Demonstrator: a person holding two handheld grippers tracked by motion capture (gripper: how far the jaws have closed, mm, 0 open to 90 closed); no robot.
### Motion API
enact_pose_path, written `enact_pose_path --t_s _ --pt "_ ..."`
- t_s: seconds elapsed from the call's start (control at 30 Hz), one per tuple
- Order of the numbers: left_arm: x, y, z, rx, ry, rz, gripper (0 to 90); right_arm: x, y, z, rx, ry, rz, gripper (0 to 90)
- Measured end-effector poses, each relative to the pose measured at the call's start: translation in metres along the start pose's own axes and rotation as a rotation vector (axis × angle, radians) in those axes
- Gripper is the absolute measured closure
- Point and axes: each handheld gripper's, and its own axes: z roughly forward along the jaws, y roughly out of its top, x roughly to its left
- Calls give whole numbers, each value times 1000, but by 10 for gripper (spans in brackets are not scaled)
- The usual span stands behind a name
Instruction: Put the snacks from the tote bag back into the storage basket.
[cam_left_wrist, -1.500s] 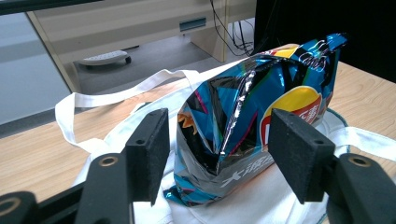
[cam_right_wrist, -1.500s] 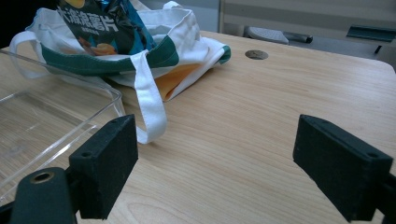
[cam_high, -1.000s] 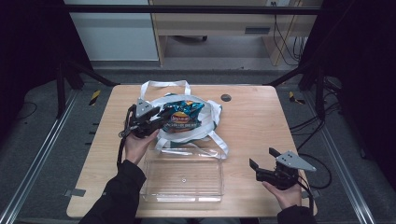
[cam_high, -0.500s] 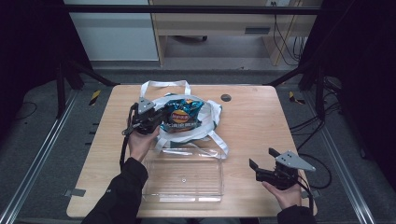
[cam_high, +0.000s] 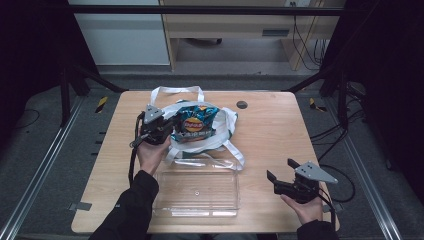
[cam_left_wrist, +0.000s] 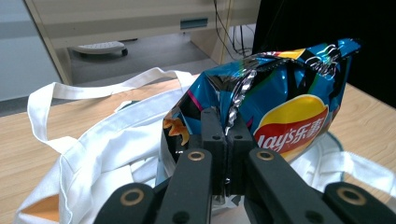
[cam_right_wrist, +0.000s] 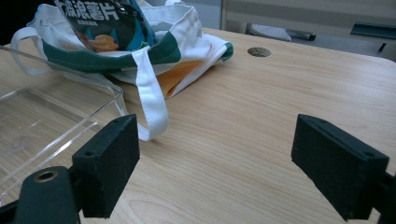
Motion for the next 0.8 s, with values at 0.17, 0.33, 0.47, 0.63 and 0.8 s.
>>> enact_pose_path --t_s 0.17,0.33,0.47,0.63,0.8 --pt "1 6 -8 -20 -6 19 900 0 0 0 -2 0 0 155" --pt "2 14 -22 -61 -3 -7 900 0 0 0 0 0 0 156" --pt "3 21 -31 -78 -14 3 900 1 0 0 1 -1 -1 156" --pt "0 32 -47 -108 -13 -1 900 1 0 0 -2 -1 -1 156" --pt "-1 39 -60 -126 -33 19 900 0 0 -1 -5 -2 -1 156"
